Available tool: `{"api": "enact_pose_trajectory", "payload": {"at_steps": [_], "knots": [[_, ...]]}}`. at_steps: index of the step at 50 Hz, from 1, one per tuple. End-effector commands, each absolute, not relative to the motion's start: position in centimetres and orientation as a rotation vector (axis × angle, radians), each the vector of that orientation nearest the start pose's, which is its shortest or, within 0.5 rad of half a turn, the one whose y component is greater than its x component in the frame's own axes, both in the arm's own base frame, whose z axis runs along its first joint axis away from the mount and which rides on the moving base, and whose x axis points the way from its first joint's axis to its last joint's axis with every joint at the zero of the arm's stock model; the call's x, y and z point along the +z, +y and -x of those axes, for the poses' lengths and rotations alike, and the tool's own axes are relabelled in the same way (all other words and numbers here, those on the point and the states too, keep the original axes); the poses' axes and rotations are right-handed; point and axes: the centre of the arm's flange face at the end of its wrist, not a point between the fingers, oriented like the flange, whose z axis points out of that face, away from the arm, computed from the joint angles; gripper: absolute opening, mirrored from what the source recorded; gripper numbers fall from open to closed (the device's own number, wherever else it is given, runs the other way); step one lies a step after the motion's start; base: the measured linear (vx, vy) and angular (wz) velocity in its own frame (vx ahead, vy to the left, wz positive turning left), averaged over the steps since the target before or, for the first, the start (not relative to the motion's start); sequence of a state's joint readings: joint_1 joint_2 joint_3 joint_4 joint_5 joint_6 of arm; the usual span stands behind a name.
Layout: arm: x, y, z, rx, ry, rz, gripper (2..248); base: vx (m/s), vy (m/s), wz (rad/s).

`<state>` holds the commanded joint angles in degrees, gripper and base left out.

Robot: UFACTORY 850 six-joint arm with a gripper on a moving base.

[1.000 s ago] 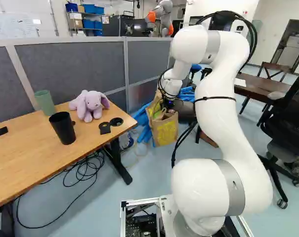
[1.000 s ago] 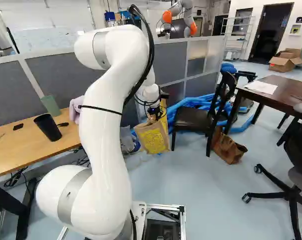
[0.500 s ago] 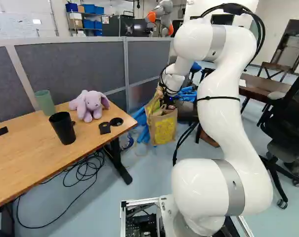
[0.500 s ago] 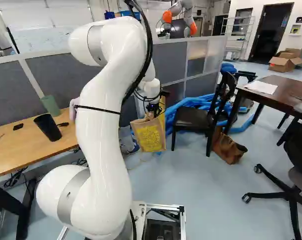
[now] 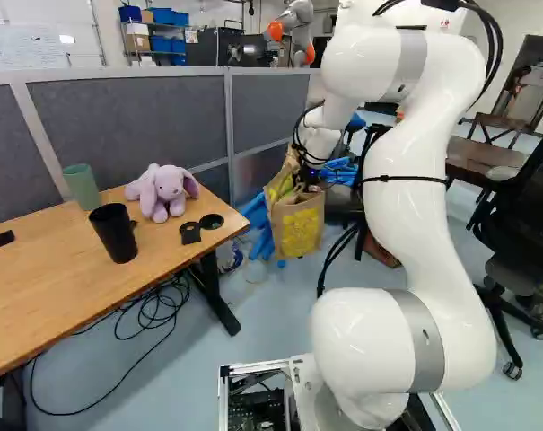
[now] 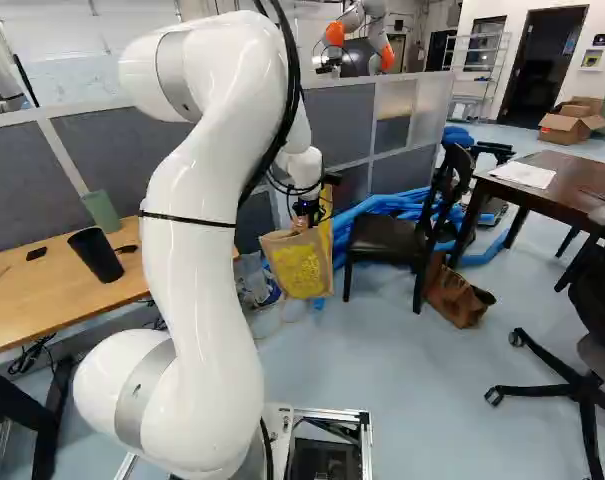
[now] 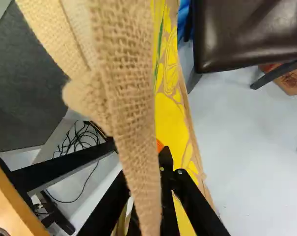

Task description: Pick up the bag on the ground and place it on the table

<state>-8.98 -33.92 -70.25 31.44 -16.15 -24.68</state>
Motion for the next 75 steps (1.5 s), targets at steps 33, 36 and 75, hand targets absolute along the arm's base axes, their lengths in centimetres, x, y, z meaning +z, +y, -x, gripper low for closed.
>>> {"api": "enact_pose_trajectory", "payload": {"at_steps": [33, 36, 75], "knots": [[39.6, -9.1, -60.6, -0.684, 0.251, 2.959, 21, 0.000, 0.000, 0.000], [40.0, -9.1, -60.5, -0.693, 0.247, 2.959, 21, 0.000, 0.000, 0.000], [45.2, -8.9, -59.9, -0.804, 0.228, 2.934, 21, 0.000, 0.000, 0.000]]}}
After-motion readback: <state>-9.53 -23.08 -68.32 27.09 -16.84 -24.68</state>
